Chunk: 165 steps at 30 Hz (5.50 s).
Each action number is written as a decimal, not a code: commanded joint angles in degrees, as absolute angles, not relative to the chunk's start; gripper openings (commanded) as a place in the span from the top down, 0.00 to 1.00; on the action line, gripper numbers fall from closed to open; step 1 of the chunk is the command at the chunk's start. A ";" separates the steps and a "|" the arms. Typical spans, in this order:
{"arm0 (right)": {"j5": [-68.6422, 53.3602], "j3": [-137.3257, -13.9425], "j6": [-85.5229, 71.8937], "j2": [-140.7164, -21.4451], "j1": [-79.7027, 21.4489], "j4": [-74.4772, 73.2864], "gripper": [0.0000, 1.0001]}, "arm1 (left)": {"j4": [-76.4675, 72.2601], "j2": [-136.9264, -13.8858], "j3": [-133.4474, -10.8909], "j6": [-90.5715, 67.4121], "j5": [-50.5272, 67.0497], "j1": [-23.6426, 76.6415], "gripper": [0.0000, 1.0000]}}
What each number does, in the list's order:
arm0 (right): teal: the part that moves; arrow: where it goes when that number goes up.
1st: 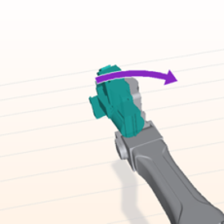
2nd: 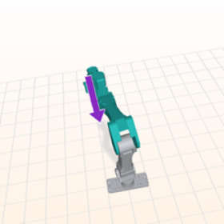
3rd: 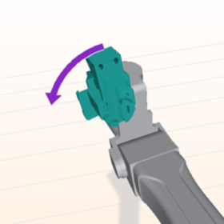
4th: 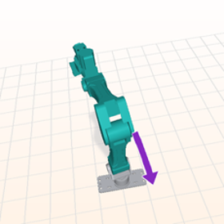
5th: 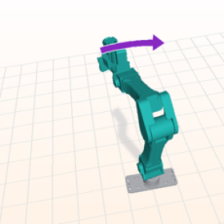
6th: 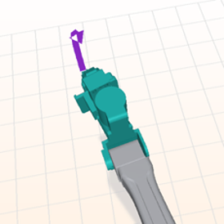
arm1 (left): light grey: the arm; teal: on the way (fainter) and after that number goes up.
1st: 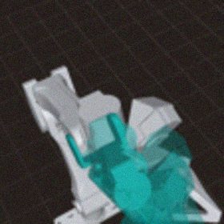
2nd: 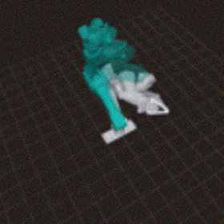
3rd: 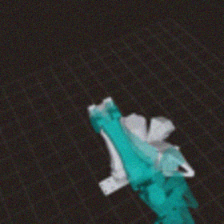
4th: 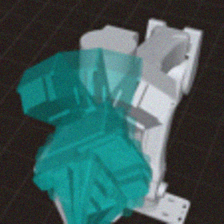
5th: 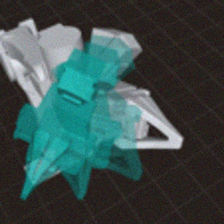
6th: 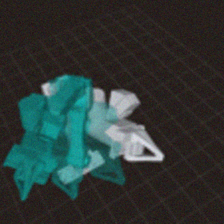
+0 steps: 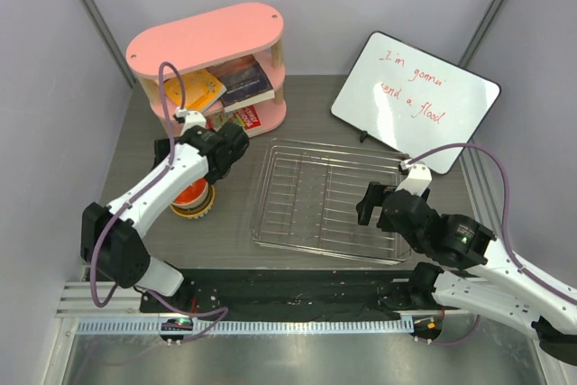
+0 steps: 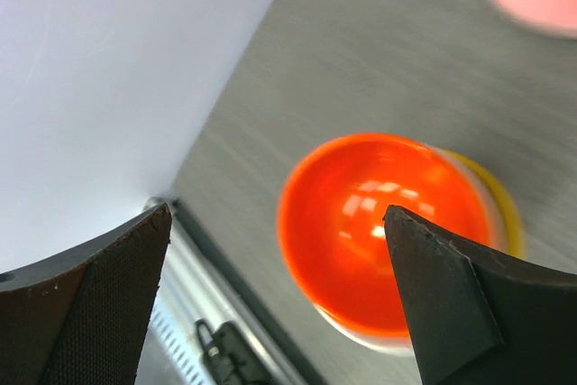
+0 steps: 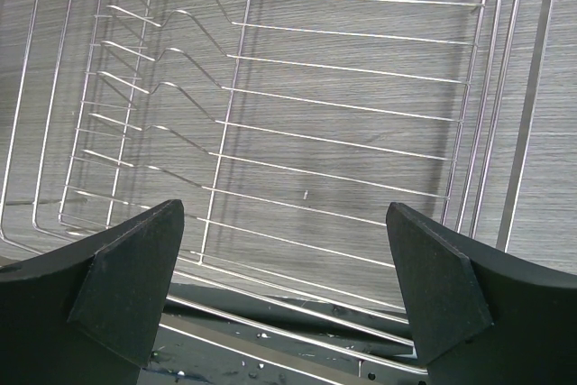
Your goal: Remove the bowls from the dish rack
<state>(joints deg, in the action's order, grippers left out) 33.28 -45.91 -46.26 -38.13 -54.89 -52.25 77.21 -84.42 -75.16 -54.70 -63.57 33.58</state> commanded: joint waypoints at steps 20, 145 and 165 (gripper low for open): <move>33.40 -45.18 -46.58 -37.53 -54.84 -49.92 0.00 | 66.01 -83.23 -68.65 -38.15 -54.67 19.95 0.00; 33.75 -44.82 -46.58 -38.58 -54.84 -49.57 0.00 | 54.14 -74.80 -71.71 -23.73 -23.39 16.61 0.05; 33.84 -45.18 -47.46 -37.53 -54.76 -50.18 0.00 | 44.22 -81.38 -71.99 -26.36 -8.96 33.92 0.11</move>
